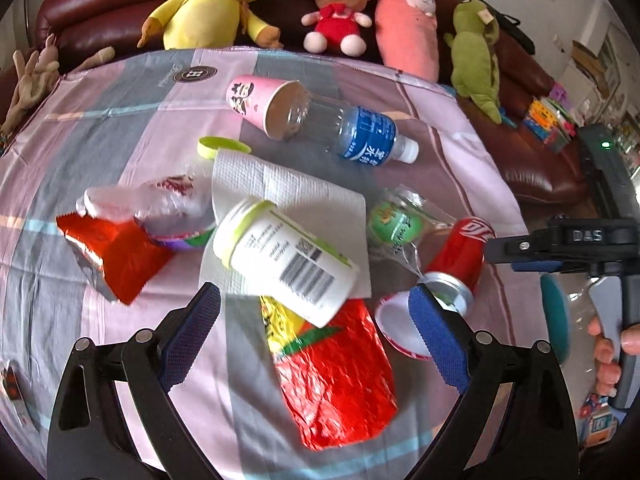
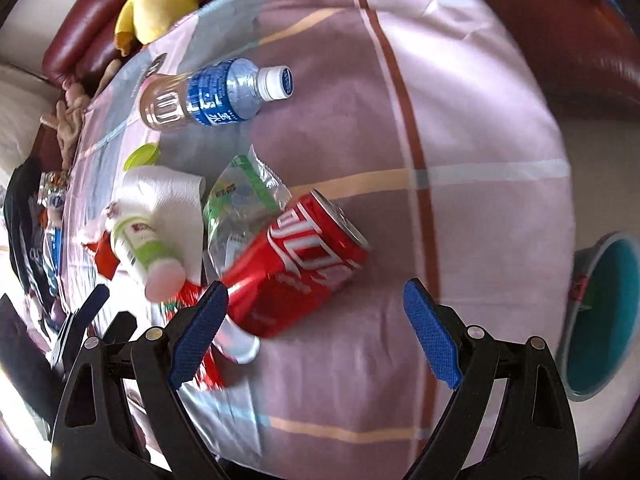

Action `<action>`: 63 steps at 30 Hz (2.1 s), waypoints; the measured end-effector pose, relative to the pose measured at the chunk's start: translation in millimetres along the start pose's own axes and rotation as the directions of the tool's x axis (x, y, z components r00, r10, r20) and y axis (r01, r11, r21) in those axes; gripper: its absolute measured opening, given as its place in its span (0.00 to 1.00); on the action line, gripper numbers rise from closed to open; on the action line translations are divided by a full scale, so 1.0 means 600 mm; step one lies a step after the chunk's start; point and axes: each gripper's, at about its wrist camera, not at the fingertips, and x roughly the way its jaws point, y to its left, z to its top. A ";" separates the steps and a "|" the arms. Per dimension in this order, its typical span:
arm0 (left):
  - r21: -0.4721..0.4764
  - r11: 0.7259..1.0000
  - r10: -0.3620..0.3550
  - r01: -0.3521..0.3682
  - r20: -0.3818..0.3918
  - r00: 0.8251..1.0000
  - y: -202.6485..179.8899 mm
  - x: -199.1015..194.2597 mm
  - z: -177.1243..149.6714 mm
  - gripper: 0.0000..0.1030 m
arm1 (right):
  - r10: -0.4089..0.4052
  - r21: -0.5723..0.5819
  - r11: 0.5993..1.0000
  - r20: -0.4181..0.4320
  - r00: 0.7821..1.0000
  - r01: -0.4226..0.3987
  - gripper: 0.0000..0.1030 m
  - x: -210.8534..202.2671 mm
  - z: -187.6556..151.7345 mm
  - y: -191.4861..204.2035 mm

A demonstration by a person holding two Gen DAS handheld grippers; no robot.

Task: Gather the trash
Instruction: 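Return to the table and grasp the red Coca-Cola can with the right tool, then grasp the blue-label water bottle with the left tool, then carry the can and the bottle over the teal trash bin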

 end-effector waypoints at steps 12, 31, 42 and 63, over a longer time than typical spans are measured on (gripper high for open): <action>-0.008 1.000 -0.020 0.020 -0.016 1.000 0.010 0.029 0.024 0.92 | 0.039 -0.012 0.999 -0.082 0.996 -0.040 0.61 0.065 0.007 0.019; 0.626 0.773 -0.073 0.099 -0.067 0.995 -0.098 0.148 0.248 0.92 | -0.131 -0.222 0.968 -0.050 0.990 0.117 0.60 -0.015 0.128 -0.023; 0.770 0.601 -0.007 0.215 -0.264 0.965 -0.113 0.276 0.253 0.89 | -0.144 -0.253 0.962 -0.136 0.980 0.106 0.60 0.028 0.184 -0.045; 0.613 0.783 -0.035 0.104 -0.124 0.992 -0.147 0.151 0.199 0.71 | -0.057 -0.209 0.977 -0.028 0.998 0.050 0.60 -0.045 0.105 -0.071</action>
